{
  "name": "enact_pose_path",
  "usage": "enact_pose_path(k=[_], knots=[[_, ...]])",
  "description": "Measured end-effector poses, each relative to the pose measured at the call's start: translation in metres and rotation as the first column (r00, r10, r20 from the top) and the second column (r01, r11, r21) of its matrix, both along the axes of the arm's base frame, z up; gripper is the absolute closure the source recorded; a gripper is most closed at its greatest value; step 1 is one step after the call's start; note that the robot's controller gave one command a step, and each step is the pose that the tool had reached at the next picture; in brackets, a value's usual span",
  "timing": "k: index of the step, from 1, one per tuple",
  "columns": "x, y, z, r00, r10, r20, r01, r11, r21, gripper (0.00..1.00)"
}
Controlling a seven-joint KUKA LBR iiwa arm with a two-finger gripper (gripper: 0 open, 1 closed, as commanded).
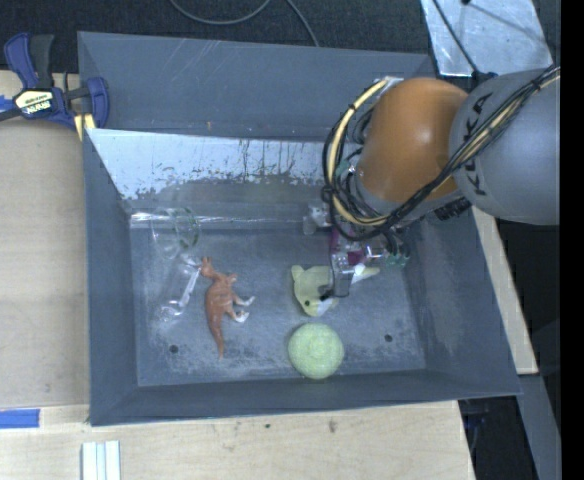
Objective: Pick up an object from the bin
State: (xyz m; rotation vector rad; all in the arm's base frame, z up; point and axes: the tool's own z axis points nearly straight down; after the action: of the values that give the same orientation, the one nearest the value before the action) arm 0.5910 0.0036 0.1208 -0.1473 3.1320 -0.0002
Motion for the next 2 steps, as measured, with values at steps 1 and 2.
enact_pose_path(k=[1, 2], knots=[[-0.015, 0.000, -0.049, 0.995, -0.103, -0.006, 0.103, 0.995, 0.000, 0.00], [-0.001, -0.009, -0.047, 0.998, -0.070, -0.002, 0.070, 0.998, 0.002, 1.00]])
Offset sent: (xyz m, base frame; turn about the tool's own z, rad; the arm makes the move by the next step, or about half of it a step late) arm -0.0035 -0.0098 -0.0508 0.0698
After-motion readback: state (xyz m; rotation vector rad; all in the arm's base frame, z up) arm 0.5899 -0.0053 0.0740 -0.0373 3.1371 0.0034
